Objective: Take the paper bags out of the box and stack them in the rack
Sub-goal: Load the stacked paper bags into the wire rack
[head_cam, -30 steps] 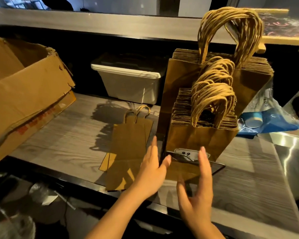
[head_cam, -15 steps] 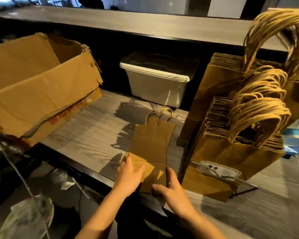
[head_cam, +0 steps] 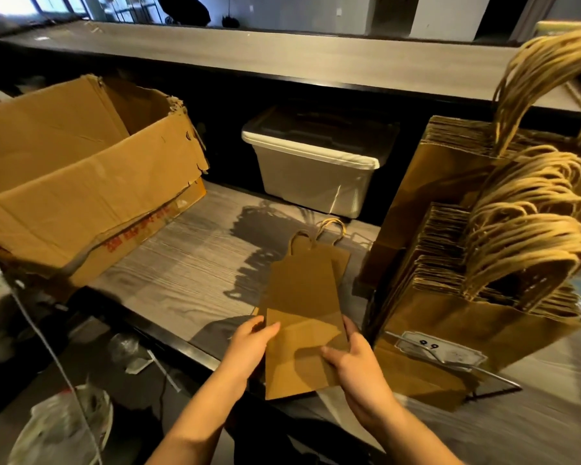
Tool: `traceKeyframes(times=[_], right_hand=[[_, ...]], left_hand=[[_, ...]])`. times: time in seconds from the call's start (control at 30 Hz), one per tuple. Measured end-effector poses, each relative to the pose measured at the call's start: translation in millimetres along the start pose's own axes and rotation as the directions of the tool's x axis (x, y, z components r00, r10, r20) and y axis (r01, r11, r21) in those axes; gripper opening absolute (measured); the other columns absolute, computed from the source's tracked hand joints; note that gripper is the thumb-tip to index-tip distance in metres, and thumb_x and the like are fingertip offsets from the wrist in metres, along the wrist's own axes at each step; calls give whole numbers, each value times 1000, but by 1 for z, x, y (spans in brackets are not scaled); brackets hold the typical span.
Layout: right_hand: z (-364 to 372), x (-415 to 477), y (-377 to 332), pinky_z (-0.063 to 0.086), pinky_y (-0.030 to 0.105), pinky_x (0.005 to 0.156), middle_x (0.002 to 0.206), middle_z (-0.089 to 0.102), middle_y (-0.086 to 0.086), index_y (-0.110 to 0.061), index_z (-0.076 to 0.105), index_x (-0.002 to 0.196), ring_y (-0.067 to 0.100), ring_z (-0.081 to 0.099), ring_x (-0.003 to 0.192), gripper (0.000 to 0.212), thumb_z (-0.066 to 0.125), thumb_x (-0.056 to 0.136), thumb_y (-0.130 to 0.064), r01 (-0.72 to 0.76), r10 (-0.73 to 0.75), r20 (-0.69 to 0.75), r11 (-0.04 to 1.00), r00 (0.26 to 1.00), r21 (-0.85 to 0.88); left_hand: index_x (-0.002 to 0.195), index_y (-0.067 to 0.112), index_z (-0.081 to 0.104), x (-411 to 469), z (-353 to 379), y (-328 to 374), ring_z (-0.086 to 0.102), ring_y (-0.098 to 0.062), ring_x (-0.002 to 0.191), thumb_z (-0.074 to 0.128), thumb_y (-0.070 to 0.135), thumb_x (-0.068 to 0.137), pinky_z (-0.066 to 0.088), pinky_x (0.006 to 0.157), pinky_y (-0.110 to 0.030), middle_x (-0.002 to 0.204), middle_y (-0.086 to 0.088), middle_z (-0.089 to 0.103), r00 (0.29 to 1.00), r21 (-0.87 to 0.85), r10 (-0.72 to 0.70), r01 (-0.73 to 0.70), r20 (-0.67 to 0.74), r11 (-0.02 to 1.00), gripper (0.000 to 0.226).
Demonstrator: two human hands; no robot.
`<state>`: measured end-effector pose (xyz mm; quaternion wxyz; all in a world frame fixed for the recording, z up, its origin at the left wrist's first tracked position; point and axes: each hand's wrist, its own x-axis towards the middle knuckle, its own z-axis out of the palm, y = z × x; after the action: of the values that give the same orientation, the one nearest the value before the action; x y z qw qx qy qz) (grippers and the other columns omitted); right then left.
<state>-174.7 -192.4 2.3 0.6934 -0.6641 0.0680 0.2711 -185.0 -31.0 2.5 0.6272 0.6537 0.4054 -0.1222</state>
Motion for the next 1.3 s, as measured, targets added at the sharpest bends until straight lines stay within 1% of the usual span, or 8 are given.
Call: traceKeyframes(times=[0.2,0.4,0.5,0.67,0.83,0.93,1.13,1.3], right_hand=[[-15,-36,-14,46,21,95,123,56,-7,-33,43,126,8,55,113,54,59,88,2,202,-183,140,969,973,-142],[-38,-72,-23,40,9,95,120,53,-37,-45,43,122,-13,48,115,60,61,88,1,496,-492,102,803,864,-330],[-48,-84,-24,35,2,92,118,44,-50,-50,46,120,-19,45,114,54,63,85,-11,589,-695,11,601,719,-540],[-62,-91,-34,33,14,105,126,45,-29,-26,39,135,-10,40,124,65,61,79,-1,625,-914,-142,367,379,-689],[-72,-89,-58,40,39,106,131,36,-13,-19,28,138,20,45,124,70,64,79,-9,624,-949,-280,307,145,-718],[-84,-86,-74,38,45,104,132,37,3,-8,27,138,28,41,121,72,66,78,-8,562,-946,-322,290,45,-774],[-101,-80,-69,27,61,108,138,34,31,9,29,133,46,32,133,68,66,76,11,587,-931,-361,320,52,-743],[-102,-71,-42,29,37,114,145,27,31,0,24,135,40,29,138,80,69,72,15,562,-886,-408,457,220,-689]], left_hand=[[119,20,57,-20,8,-3,62,-24,96,57,34,92,50,72,-36,110,-6,66,999,-367,-11,29,53,930,31],[115,25,58,-55,23,6,64,-16,96,48,34,94,50,68,-33,115,-2,66,974,-633,208,-106,89,767,25],[129,24,49,-75,34,13,62,-11,100,45,41,90,49,74,-30,124,0,61,942,-667,325,-190,82,721,42],[128,32,45,-113,50,41,54,-11,114,46,48,73,37,104,-34,125,9,57,846,-542,524,-398,95,740,57],[89,53,61,-135,73,69,57,-2,107,45,52,74,41,94,-26,105,23,63,674,-390,726,-637,135,665,22],[98,48,59,-140,87,83,60,7,101,42,47,80,47,85,-16,98,29,67,548,-381,802,-707,237,596,25],[145,34,24,-131,110,78,44,-2,127,41,33,90,40,102,-17,142,12,43,485,-371,806,-719,339,588,58],[150,34,4,-114,117,56,34,-2,134,41,34,92,35,106,-15,151,11,28,521,-269,759,-724,390,635,69]])
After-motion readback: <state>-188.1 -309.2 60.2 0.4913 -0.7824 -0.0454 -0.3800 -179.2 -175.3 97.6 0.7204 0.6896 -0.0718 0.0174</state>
